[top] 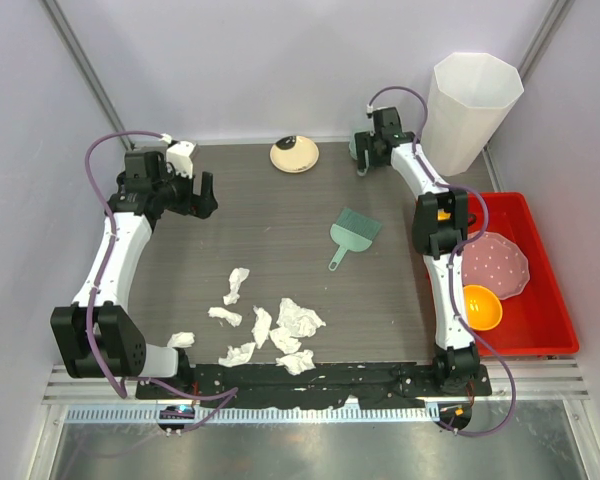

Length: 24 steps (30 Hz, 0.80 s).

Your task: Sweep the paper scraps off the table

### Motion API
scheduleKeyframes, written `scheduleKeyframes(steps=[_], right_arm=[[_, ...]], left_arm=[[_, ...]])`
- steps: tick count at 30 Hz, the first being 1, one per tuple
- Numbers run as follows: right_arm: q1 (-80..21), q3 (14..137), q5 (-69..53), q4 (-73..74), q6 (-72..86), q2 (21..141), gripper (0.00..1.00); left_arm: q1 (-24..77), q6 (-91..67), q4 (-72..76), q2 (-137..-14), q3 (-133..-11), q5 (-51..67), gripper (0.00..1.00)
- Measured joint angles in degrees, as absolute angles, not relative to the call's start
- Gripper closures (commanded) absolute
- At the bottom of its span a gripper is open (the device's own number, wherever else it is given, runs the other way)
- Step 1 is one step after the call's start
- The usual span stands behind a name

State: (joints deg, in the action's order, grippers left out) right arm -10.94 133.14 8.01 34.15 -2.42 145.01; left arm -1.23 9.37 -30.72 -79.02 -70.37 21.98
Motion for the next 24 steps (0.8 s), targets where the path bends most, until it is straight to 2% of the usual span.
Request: scheduleKeyframes(steps=[11, 18, 24], right_arm=[[-10.98, 129.78, 9.04, 29.39, 9.1, 139.98, 0.19], [-12.71, 128.55, 17.52, 26.98, 21.52, 137.49, 0.08], [-15.46, 127.33, 22.61, 29.08, 27.81, 138.17, 0.07]], left_arm=[[-1.21, 9.5, -30.68, -79.88, -70.37, 21.8, 0.1], [-1.21, 9.45, -30.52, -80.29, -70.35, 21.85, 0.1], [-1.23, 9.52, -30.24, -80.4, -69.8, 22.06, 0.1]])
